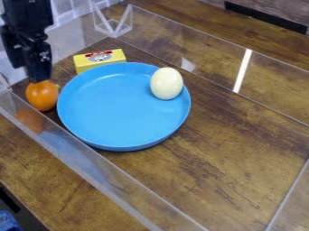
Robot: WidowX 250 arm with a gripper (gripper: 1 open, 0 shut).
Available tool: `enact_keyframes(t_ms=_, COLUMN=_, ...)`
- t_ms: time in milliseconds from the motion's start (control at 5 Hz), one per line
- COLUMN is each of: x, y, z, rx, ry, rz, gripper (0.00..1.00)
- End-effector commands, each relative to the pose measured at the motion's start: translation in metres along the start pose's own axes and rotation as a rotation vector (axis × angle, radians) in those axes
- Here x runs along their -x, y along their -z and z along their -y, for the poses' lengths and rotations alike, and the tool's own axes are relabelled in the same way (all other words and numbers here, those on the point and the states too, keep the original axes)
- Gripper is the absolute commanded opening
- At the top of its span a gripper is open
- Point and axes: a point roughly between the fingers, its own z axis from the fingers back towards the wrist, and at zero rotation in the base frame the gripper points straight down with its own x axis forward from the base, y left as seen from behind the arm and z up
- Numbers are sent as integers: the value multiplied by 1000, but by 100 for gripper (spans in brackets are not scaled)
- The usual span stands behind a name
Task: Put the orange ball in the blue tray
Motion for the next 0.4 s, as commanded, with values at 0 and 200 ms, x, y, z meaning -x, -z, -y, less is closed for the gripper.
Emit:
enact_keyframes(t_ms=0, x=0, y=0, z=-8, rx=-25, ry=-24, rz=45, gripper=100)
enact_keyframes(t_ms=200, x=-1, y=9, z=-10, rx=-22, ry=-41, rz=66, gripper=100)
